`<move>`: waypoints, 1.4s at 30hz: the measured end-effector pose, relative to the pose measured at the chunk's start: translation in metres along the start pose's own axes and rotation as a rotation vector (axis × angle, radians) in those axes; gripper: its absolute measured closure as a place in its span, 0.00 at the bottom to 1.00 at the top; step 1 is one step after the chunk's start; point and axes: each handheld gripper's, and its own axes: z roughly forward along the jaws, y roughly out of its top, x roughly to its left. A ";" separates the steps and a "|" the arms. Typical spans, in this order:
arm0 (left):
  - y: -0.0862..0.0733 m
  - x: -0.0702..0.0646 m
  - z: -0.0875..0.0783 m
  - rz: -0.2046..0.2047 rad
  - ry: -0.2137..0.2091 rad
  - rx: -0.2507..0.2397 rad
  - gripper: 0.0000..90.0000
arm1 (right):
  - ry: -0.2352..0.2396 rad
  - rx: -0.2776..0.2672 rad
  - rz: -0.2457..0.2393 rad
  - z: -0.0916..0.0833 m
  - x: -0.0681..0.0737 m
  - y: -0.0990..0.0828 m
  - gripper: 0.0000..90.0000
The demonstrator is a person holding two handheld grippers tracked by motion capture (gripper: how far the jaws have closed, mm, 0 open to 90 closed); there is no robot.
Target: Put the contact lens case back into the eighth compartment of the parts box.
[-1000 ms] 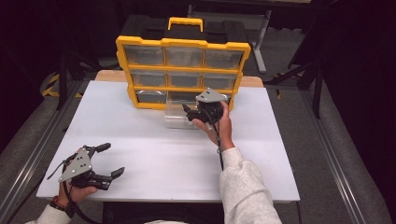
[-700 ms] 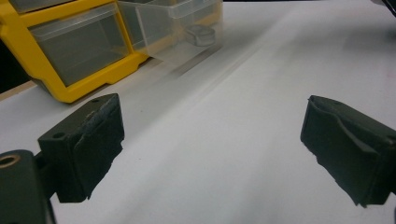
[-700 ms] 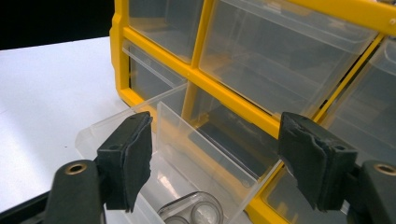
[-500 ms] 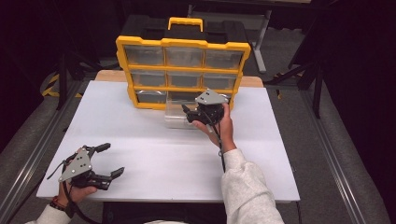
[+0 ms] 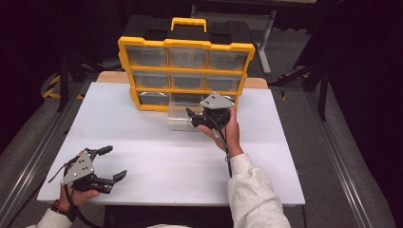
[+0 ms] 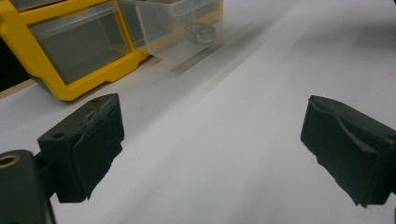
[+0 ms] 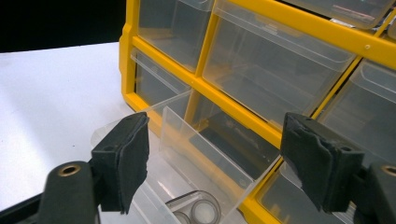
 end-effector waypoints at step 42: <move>0.000 -0.001 0.002 0.004 -0.001 0.005 0.07 | 0.001 -0.072 -0.043 -0.036 0.007 0.003 0.18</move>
